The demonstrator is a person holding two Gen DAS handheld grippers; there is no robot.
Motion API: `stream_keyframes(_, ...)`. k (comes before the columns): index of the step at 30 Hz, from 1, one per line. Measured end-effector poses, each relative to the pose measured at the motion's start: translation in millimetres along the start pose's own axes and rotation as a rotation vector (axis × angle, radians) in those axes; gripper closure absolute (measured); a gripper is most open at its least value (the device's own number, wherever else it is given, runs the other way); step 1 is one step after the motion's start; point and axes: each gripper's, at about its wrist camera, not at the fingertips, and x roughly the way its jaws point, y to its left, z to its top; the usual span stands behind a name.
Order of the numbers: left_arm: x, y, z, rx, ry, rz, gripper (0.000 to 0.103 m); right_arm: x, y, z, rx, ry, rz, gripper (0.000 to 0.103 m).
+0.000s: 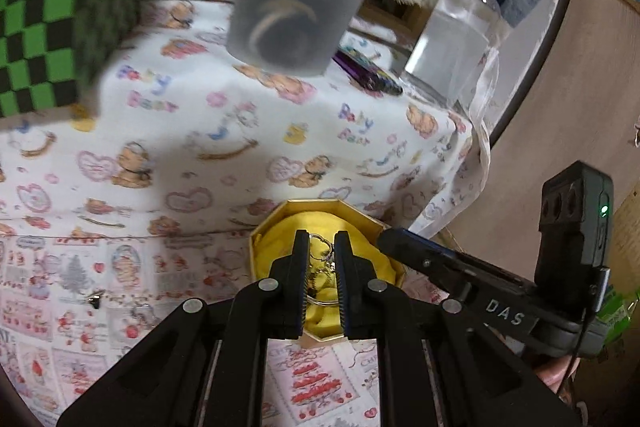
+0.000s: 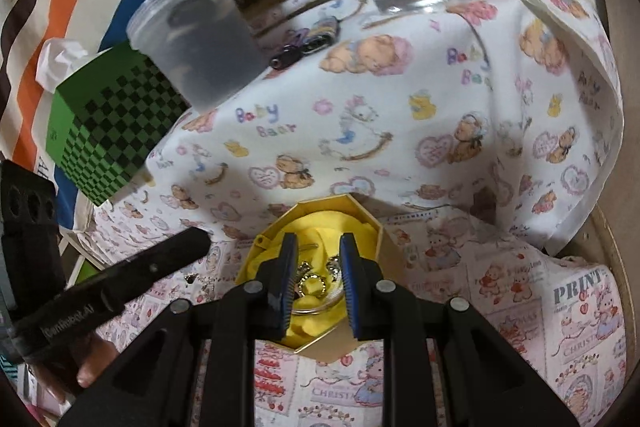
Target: Organize jewelry
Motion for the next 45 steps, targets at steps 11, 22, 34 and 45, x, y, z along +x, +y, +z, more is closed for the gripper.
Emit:
stream_keyframes(11,-12,-3,-4,0.056,-0.057,0.05,0.088,-9,2,1,-0.014,-0.025,-0.023,0.08)
stream_keyframes(22,-88,16,-10,0.123,-0.213,0.236,0.066,-21,15,0,-0.032,-0.06,-0.018,0.071)
stream_keyframes(34,-79,55,-25,0.093,-0.195,0.334,0.058,-22,46,-16,-0.137,-0.077,-0.059,0.06)
stream_keyframes(45,-41,108,-28,-0.067,-0.006,0.486,0.062,-15,57,-26,-0.193,-0.119,-0.184,0.042)
